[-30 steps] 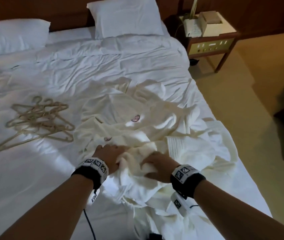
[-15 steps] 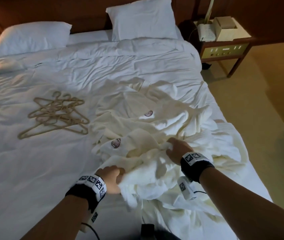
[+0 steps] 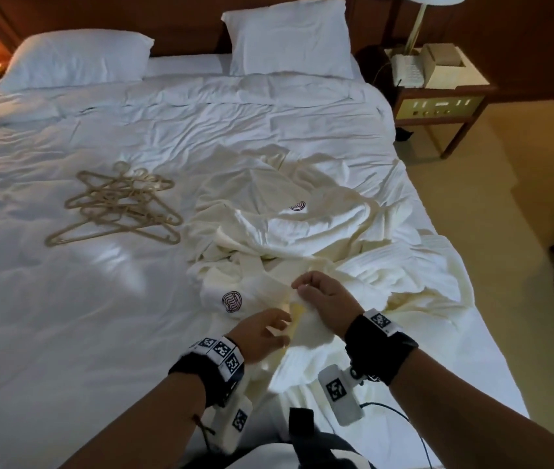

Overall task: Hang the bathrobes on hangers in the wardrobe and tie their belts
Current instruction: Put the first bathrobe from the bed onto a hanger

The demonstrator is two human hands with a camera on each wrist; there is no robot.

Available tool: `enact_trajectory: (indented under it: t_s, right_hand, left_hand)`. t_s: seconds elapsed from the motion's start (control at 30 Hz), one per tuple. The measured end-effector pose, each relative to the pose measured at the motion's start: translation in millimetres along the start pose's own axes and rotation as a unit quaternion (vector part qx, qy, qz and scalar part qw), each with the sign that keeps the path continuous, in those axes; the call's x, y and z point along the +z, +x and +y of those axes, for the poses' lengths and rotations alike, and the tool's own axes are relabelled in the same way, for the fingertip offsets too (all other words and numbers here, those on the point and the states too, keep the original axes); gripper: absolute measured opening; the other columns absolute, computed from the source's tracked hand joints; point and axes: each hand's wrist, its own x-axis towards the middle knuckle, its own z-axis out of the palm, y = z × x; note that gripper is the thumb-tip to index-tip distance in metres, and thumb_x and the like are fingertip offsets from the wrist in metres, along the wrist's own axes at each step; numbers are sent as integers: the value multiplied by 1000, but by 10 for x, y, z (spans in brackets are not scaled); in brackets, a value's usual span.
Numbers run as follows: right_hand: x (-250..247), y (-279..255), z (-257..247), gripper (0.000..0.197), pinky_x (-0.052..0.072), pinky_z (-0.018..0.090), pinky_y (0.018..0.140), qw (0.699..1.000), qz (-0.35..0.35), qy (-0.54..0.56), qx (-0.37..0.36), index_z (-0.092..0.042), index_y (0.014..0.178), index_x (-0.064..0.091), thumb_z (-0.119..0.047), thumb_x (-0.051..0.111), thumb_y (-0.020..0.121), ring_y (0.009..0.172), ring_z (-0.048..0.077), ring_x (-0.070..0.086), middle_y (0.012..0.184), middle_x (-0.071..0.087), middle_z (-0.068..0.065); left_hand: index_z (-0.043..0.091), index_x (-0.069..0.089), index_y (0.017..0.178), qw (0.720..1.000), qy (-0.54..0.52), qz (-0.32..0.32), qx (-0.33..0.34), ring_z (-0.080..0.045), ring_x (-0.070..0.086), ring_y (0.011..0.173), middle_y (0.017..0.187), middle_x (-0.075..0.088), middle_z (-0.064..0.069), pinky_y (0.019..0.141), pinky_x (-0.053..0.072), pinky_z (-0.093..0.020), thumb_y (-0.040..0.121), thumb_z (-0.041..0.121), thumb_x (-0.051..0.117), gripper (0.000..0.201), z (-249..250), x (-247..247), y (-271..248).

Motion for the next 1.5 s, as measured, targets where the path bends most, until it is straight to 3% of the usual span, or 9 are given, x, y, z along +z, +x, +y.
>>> enact_trajectory:
  t_s: [0.27,0.53,0.77,0.9,1.0,1.13,1.27,1.4,1.5]
  right_hand:
    - [124,-230,-191,4,43,36,63,988,115,95,-28,-26,81,67,-24,69,78,66,21,52,66,56,-4]
    - [425,-551,94,59,50,36,89,974,202,-62,80,-25,131,49,3,58,80,116,25,53,126,49,9]
    - [1837,-812,257,113,10,40,118,940,-79,-324,69,-31,154,0,-59,74,72,145,20,-3,157,-7,-4]
    - [2132,-813,386,82,36,26,102,963,192,-179,53,-28,140,41,-67,66,72,127,16,47,136,51,-3]
    - [2061,-1044,443,30,52,35,87,960,276,-33,41,-35,107,63,-30,63,78,98,13,65,103,71,-8]
    - [2066,-1437,417,24,51,37,62,951,308,16,35,-21,82,66,-29,50,66,66,11,62,70,68,-5]
    - [1965,-1712,321,45,50,44,58,954,286,-75,45,-5,82,65,-45,51,69,57,19,61,64,67,4]
    - [2019,-1909,112,43,52,30,67,944,200,-260,14,-26,94,64,-61,53,71,76,13,66,82,70,-3]
    - [2086,-2104,12,40,51,31,70,913,119,-384,68,-27,101,60,-58,58,76,82,23,65,90,68,0]
  left_hand:
    - [21,53,113,999,19,-13,29,-12,56,96,108,59,5,84,41,-27,68,75,56,70,135,335,-228]
    - [3,62,85,977,-121,170,-50,-23,61,73,83,68,-19,69,48,-34,92,50,51,49,-52,-228,-472]
    - [1,67,107,892,-422,101,-128,-31,66,101,109,69,-18,95,50,-50,83,39,69,45,-177,-780,-839]
    - [-1,63,109,865,-484,45,-126,-25,70,80,99,68,-17,62,58,-36,92,23,60,30,-154,-840,-1006]
    - [0,60,105,894,-437,-26,-94,-21,69,61,77,69,-14,47,54,-30,100,18,45,24,-138,-877,-1147]
    - [1,56,120,942,-330,-55,-26,-32,69,94,108,70,-18,83,52,-41,99,9,33,32,-246,-980,-1231]
    - [37,32,142,993,10,-10,117,-18,65,106,132,58,3,96,50,-40,87,1,47,68,-324,-1021,-1206]
    - [53,-12,144,891,368,-58,259,-14,17,144,161,-8,3,105,39,-34,77,-18,45,113,-113,-754,-1244]
    - [49,21,145,871,395,-74,282,-10,5,146,161,-2,4,111,21,-25,94,5,46,72,85,-581,-1191]
